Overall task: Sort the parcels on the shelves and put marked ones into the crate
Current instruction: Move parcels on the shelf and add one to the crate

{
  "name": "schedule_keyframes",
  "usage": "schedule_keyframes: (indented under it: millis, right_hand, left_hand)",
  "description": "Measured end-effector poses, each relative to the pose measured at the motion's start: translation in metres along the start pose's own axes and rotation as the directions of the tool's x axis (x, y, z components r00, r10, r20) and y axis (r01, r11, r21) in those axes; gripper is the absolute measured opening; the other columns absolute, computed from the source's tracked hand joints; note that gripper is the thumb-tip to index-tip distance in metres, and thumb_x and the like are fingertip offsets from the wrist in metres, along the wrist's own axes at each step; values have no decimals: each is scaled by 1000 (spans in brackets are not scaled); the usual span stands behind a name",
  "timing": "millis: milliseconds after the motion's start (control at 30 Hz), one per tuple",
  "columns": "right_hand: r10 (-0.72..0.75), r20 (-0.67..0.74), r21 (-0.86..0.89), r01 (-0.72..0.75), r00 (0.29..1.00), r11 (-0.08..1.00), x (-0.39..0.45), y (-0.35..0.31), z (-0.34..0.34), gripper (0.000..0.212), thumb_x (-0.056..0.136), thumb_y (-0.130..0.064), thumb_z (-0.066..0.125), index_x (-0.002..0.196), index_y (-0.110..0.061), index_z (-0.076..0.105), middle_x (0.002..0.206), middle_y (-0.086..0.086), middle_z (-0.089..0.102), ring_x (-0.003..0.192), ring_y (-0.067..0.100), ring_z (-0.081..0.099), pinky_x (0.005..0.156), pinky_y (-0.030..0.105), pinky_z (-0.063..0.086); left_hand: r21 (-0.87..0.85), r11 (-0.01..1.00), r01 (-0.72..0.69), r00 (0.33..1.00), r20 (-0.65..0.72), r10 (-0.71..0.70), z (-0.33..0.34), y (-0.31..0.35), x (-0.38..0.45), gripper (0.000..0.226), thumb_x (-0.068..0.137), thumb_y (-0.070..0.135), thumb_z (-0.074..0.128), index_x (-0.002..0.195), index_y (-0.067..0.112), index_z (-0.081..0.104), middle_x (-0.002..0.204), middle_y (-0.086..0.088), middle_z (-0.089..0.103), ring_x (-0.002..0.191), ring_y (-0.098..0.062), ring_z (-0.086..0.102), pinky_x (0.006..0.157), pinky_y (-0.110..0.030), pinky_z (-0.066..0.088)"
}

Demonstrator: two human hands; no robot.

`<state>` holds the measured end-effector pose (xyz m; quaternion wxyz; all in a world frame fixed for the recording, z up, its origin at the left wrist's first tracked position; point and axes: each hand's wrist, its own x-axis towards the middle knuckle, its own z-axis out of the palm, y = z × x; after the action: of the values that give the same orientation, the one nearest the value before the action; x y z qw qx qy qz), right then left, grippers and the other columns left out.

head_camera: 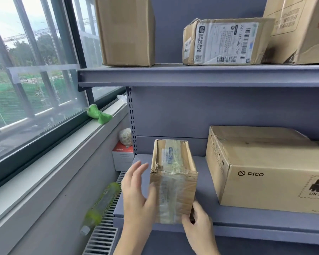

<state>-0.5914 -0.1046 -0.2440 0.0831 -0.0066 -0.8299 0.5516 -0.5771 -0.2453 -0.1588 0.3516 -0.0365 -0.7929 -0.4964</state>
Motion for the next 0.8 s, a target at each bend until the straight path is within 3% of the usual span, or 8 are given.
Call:
schedule_keyframes:
  millis: [67,133,233,333,433,533,667,800]
  right_hand:
    - [-57,-14,-39,56,998,998,-4,-4,2,50,81,-2,54,124,-27,53,121,-9,61,106,9,57,82,7,38]
    - [-112,-8,-81,111,994,991,-10,-7,8,60,78,-1,53,131,-29,47,132,-16,52,113,1,51,79,-6,29]
    - [-85,75,-110,93,994,990,-18,-5,13,74,79,-5,51,138,-44,29,128,-42,24,120,-12,34,79,-13,16]
    - [-11,102,-88,20,995,996,-18,7,8,71,82,-8,52,138,-44,28,132,-37,27,129,-2,37,86,-9,16]
    - [61,60,3,-62,996,998,-13,20,-2,63,84,-3,53,139,-29,36,140,-14,40,130,7,39,97,8,23]
    - [166,25,177,-168,986,970,-7,29,-9,57,85,-1,55,138,-15,40,141,1,45,125,13,45,104,23,31]
    - [255,95,405,-272,962,873,3,26,-5,57,86,0,57,138,-2,35,144,12,39,131,20,40,103,25,33]
    - [278,223,589,-356,934,726,12,7,2,47,87,-2,56,133,-1,44,134,11,51,125,21,47,101,30,37]
  left_hand:
    - [48,986,-158,987,27,157,8,17,6,31,86,14,53,116,22,54,130,4,46,123,-10,36,104,-14,25]
    - [132,962,-239,970,84,230,18,26,8,38,82,29,48,114,11,59,129,-5,52,121,-25,44,107,-42,32]
    - [356,910,-212,973,167,162,27,21,10,55,77,49,53,111,8,63,124,-9,58,119,-33,50,107,-61,25]
    - [468,854,-228,964,231,131,24,8,15,61,67,52,61,110,9,64,120,-10,61,116,-34,52,109,-56,21]
    - [457,872,-177,971,226,79,11,1,26,60,68,54,47,107,11,64,119,-6,61,115,-30,51,110,-50,17]
    - [351,934,-64,988,152,10,-7,-7,37,50,71,47,54,106,12,65,117,-4,61,112,-26,49,105,-51,31]
    - [225,974,8,995,91,-30,-30,-23,44,34,76,15,71,108,21,64,115,5,60,106,-11,48,91,-28,34]
    - [136,990,43,992,110,-58,-49,-32,41,36,77,19,70,102,44,59,115,11,61,109,-11,53,89,-27,38]
